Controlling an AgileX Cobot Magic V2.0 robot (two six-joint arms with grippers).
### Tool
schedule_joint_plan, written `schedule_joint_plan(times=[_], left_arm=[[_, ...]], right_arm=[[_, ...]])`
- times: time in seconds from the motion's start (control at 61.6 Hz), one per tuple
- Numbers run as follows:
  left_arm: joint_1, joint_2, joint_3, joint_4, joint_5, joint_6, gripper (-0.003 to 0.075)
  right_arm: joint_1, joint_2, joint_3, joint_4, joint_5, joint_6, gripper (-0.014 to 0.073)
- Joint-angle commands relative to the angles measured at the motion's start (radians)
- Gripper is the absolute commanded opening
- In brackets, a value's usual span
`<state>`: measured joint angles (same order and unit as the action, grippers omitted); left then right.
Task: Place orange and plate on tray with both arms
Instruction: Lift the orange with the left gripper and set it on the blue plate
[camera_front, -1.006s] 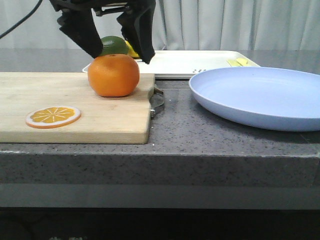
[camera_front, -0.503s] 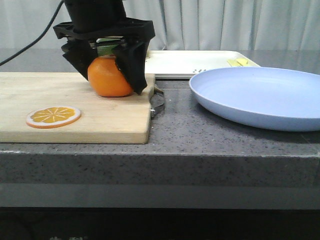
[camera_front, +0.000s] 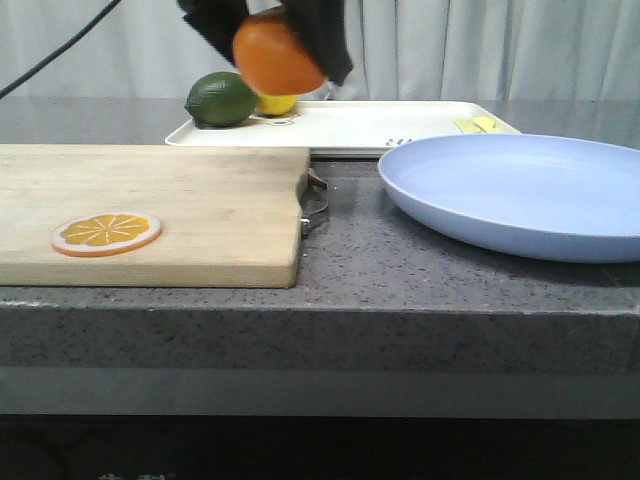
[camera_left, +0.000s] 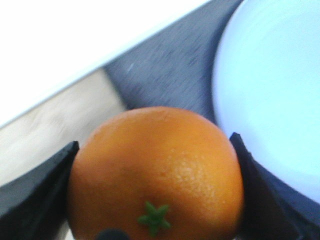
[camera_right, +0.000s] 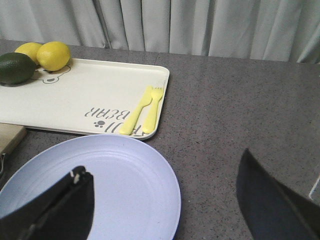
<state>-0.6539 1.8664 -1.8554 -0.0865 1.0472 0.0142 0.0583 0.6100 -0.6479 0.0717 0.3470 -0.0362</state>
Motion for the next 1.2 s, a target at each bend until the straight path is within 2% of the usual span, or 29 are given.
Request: schedule_joint_plan(times=[0.0,0.081,0.325,0.536,0.633,0.779,0.876,1.022,1.185], left_arm=[[-0.054,-0.044,-0.038,-0.036,-0.155,0.0,0.0254],[-0.106,-0.024,-0.038,-0.041,-0.253,0.0,0.0254],[-0.236,0.082,-0.038,-0.041,-0.436,0.0,0.0255],[-0.265,0.141,-0.038,-0.039,-0.456,0.0,0.0264],[-0.269,0.152,-0.038,-0.039,-0.456,0.0,0.0346],[-0.269,0.164,-0.038,-0.039,-0.456,0.0,0.0586],[-0.269,0.164,-0.038,-0.039,-0.453,0.0,0.0686],[-0.269,0.162,-0.116,-0.024,-0.384,0.0,0.0693],[-0.267,0.16,-0.299,0.013,-0.152,0.0,0.0686]], right_arm=[[-0.005,0.005,-0.036,0.006,-0.074,-0.001,0.0591],[-0.005,0.005,-0.036,0.006,-0.075,-0.001,0.0591],[-0.005,0.005,-0.036,0.006,-0.074,-0.001,0.0591],[-0.005,0.005,-0.036,0.006,-0.075,-0.001,0.0591],[-0.005,0.005,-0.036,0.006,-0.075,-0.001,0.0591],[-0.005,0.005,-0.036,0.006,-0.075,-0.001,0.0591],[-0.005,0.005,-0.036,0.006,-0.075,-0.001,0.0591],[-0.005,0.005,-0.036,0.006,-0.075,-0.001,0.0591],[-0.005,0.005,-0.036,0.006,-0.072,-0.001,0.0591]])
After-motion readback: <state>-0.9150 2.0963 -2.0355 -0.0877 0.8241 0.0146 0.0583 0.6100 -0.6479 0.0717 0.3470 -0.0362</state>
